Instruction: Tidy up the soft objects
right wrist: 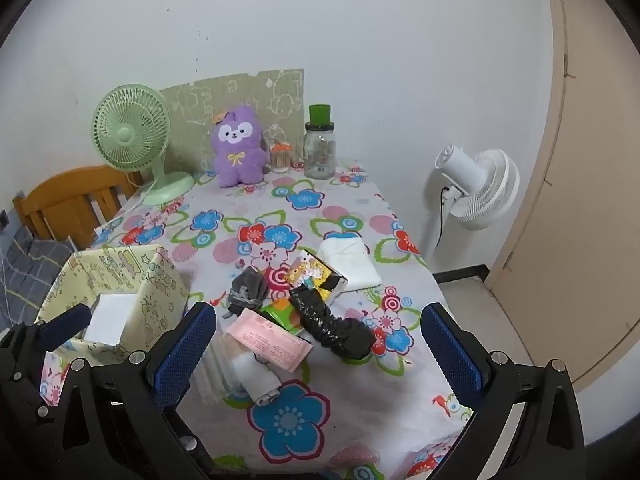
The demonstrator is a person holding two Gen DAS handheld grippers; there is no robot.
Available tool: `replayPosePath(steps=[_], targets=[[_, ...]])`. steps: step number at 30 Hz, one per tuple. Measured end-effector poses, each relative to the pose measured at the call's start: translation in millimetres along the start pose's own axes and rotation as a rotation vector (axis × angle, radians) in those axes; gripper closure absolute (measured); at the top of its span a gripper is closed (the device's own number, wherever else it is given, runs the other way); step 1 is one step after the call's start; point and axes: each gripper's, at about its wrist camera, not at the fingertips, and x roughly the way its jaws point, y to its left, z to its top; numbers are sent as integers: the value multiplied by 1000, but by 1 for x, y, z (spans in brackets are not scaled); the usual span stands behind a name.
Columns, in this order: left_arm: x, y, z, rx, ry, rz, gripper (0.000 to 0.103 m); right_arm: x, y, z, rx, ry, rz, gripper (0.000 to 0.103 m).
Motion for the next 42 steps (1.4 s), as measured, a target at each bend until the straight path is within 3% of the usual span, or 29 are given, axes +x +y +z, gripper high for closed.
replayPosePath(steps=[9, 42], targets=[[-1, 4, -4, 8, -9, 48, 0, 1, 5, -3, -11, 10, 18, 0], [7, 9, -5, 11, 3, 50, 0, 4, 14, -3, -47, -6, -19, 0]])
